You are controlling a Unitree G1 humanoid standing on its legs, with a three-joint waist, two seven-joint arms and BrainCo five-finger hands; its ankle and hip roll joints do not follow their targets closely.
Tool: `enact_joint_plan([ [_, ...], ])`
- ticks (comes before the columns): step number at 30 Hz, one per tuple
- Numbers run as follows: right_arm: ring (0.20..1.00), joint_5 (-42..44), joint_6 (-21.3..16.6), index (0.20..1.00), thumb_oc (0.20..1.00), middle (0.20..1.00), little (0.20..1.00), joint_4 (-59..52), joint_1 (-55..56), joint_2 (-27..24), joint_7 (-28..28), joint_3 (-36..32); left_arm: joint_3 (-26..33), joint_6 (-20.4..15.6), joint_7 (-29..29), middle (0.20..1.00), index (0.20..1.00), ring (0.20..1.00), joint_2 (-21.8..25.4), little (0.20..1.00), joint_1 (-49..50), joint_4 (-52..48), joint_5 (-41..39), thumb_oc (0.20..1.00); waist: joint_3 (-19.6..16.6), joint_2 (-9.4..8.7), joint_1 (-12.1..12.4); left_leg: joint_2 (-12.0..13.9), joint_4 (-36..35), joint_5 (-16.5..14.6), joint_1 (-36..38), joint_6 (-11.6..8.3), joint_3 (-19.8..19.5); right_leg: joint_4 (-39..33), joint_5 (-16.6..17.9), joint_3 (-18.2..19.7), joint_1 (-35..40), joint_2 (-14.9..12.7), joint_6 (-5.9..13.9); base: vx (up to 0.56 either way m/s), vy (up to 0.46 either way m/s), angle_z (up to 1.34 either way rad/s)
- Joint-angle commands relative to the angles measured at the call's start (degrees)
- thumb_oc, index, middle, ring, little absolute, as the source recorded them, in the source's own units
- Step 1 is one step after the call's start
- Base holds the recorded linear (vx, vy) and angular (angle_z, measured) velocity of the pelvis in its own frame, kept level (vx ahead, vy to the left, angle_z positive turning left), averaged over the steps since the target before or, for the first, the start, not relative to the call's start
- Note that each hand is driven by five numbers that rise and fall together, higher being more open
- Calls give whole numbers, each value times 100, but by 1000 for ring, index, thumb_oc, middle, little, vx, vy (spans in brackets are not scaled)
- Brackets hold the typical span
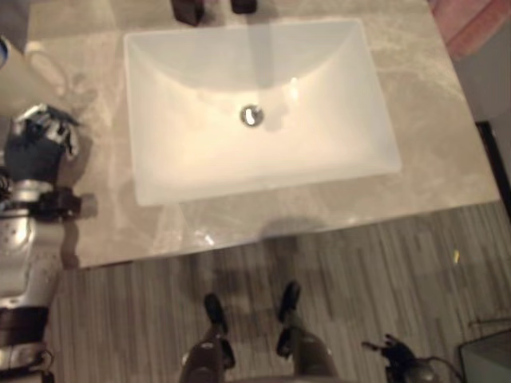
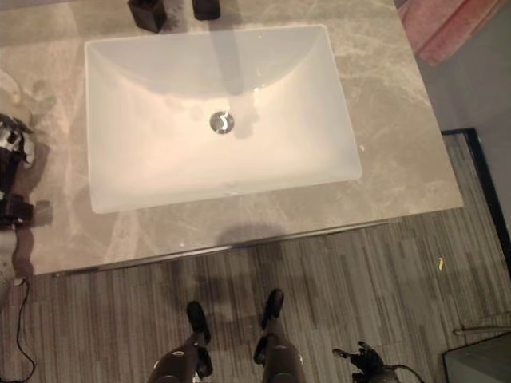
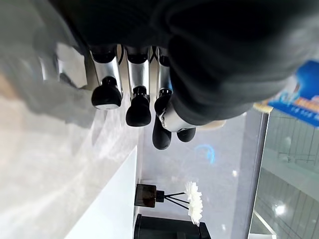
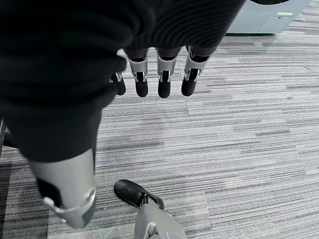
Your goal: Put brush and paste in cup on sink, flatten towel.
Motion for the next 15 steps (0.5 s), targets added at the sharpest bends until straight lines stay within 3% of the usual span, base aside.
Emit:
enact_joint_plan([
  [1,1000,195,26,1000,1000,1000,1000,164,-49,-129,-87,79,37,-160,-120,200,200,200,101,200,330,-250,52,200,-11,132,71,165,65,-138,-96,25,-890,-8,0,-346,216,-131,588,0,0,0],
  [4,1000,135,12,1000,1000,1000,1000,223,-16,-126,-54,55,252,-27,-397,200,200,200,-87,200,1037,-649,47,200,-69,171,139,143,65,-182,31,48,-896,-8,-38,-379,354,-153,571,3,7,-1],
  [15,1000,-78,-109,1000,1000,1000,1000,-196,82,-254,-123,-47,867,-181,-343,200,200,200,-235,200,1550,-562,-38,200,-109,228,281,96,65,-163,41,61,-995,-8,-37,-502,461,-201,592,-14,14,4],
])
